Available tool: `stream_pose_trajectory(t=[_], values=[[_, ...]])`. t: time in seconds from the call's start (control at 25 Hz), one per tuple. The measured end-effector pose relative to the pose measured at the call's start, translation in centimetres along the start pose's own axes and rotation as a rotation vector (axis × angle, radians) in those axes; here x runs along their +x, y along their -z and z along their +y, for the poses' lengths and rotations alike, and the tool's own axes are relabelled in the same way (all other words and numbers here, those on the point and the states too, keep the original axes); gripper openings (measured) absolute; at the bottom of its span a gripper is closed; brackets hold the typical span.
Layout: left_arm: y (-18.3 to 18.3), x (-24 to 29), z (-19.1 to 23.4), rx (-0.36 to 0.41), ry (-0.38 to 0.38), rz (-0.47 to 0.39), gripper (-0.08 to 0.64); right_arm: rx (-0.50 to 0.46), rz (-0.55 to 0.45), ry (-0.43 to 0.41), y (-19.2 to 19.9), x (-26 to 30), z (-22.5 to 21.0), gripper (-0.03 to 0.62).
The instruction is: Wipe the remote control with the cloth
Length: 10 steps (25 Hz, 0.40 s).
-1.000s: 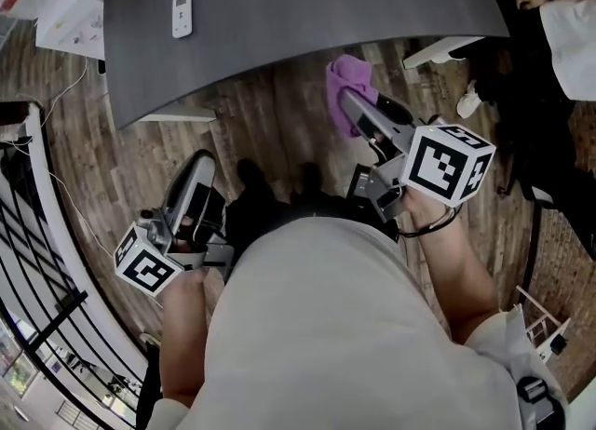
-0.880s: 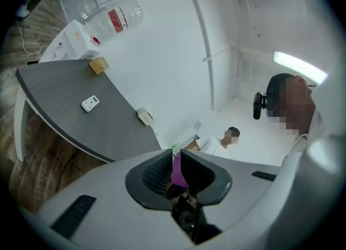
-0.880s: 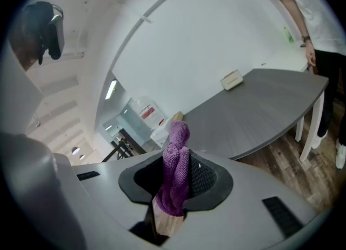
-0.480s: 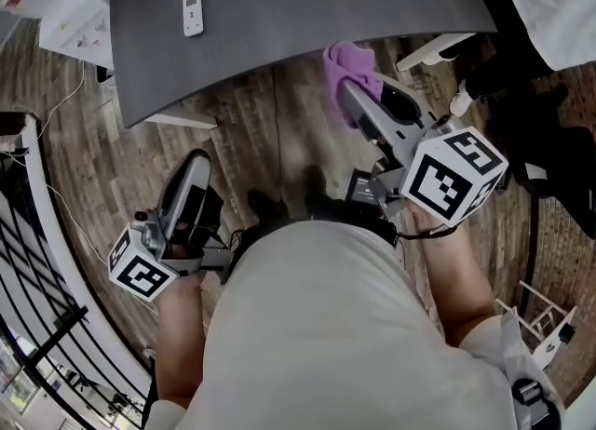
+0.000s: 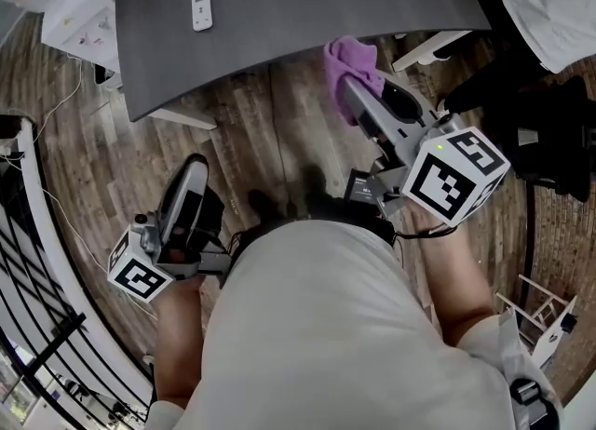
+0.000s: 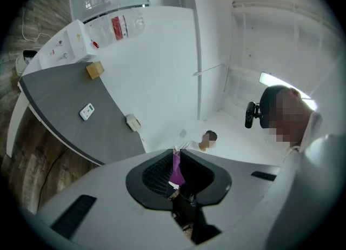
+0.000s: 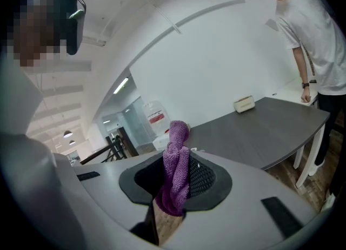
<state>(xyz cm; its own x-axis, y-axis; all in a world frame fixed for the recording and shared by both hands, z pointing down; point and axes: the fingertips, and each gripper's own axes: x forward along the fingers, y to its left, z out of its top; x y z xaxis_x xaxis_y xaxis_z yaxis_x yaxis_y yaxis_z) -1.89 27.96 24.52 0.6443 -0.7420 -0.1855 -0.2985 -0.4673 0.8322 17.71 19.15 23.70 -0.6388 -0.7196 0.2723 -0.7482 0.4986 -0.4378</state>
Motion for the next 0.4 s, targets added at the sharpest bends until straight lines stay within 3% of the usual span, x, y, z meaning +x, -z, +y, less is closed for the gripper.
stream_pose_trajectory(t=[0.4], values=[[0.07,0.77,0.07,-0.017,0.032,0.022,0.043,-0.017,-0.007,0.028,-0.13,-0.43,0.10,0.095]])
